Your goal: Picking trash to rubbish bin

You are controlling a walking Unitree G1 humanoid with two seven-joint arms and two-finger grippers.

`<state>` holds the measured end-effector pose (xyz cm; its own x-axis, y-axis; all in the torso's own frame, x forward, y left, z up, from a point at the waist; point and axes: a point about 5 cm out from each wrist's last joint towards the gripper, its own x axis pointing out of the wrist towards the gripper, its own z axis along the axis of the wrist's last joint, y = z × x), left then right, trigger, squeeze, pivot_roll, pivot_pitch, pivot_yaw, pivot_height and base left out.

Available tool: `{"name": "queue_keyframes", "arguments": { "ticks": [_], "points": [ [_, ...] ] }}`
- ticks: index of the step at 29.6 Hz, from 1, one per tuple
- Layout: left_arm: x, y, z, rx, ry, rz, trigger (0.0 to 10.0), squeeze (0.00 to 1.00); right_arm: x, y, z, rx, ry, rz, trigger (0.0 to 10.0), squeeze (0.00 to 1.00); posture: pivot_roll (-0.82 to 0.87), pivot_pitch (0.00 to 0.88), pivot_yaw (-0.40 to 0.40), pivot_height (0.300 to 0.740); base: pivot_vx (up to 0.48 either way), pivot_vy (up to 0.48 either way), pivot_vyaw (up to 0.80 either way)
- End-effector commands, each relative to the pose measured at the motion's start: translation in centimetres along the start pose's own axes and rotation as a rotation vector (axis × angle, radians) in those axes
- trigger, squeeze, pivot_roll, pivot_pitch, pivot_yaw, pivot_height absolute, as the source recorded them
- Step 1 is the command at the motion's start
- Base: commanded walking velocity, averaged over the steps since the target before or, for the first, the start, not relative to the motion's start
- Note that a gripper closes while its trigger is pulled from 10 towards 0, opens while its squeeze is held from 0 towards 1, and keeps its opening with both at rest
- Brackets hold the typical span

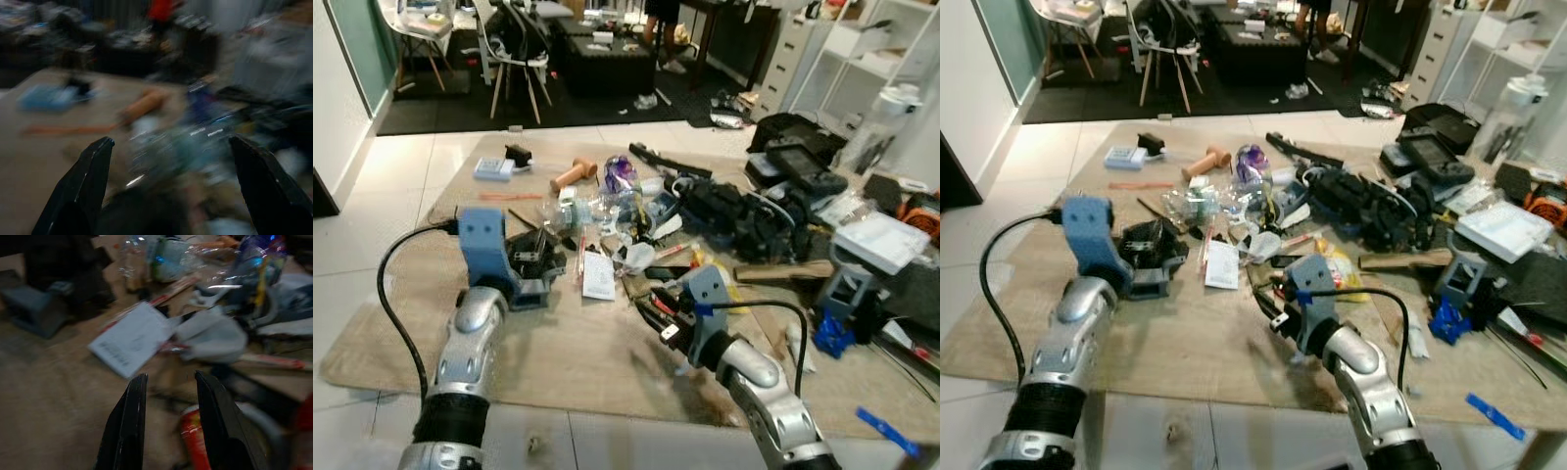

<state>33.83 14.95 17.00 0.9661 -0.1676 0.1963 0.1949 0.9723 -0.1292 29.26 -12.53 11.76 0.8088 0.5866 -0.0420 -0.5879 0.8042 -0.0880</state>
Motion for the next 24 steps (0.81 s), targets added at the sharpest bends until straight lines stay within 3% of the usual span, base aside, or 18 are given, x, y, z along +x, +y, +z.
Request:
{"name": "queue_keyframes", "arguments": {
  "ticks": [1,6,10,14,17,24],
  "points": [
    [-0.4,-0.2,-0.1,-0.026,-0.009,-0.035,10.0,0.0,-0.1,0.5,-0.1,0.008,0.005,0.021,10.0,0.0,-0.09,0.047,-0.046,0.74,0.0,0.0,0.0],
    [-0.8,-1.1,0.5,-0.015,-0.056,-0.149,10.0,0.0,-0.1,0.9,0.0,0.012,0.011,0.046,10.0,0.0,-0.09,0.053,-0.042,0.74,0.0,0.0,0.0],
    [-1.9,-1.9,0.7,0.0,-0.038,-0.34,10.0,0.0,-0.3,0.9,0.0,0.002,0.015,0.046,10.0,0.0,-0.09,0.057,-0.041,0.74,0.0,0.0,0.0],
    [-1.9,-1.3,0.7,0.045,-0.018,-0.334,10.0,0.0,-0.3,0.8,0.0,-0.002,0.018,0.04,10.0,0.0,-0.09,0.058,-0.042,0.74,0.0,0.0,0.0],
    [-1.8,0.1,0.7,0.083,-0.008,-0.289,10.0,0.0,-0.4,0.5,0.0,-0.002,0.021,0.028,10.0,0.0,-0.08,0.06,-0.042,0.74,0.0,0.0,0.0],
    [-1.8,-0.3,0.4,0.076,0.005,-0.29,10.0,0.0,-0.4,0.5,0.0,-0.004,0.02,0.019,10.0,0.0,-0.08,0.061,-0.038,0.74,0.0,0.094,0.0]
  ]
}}
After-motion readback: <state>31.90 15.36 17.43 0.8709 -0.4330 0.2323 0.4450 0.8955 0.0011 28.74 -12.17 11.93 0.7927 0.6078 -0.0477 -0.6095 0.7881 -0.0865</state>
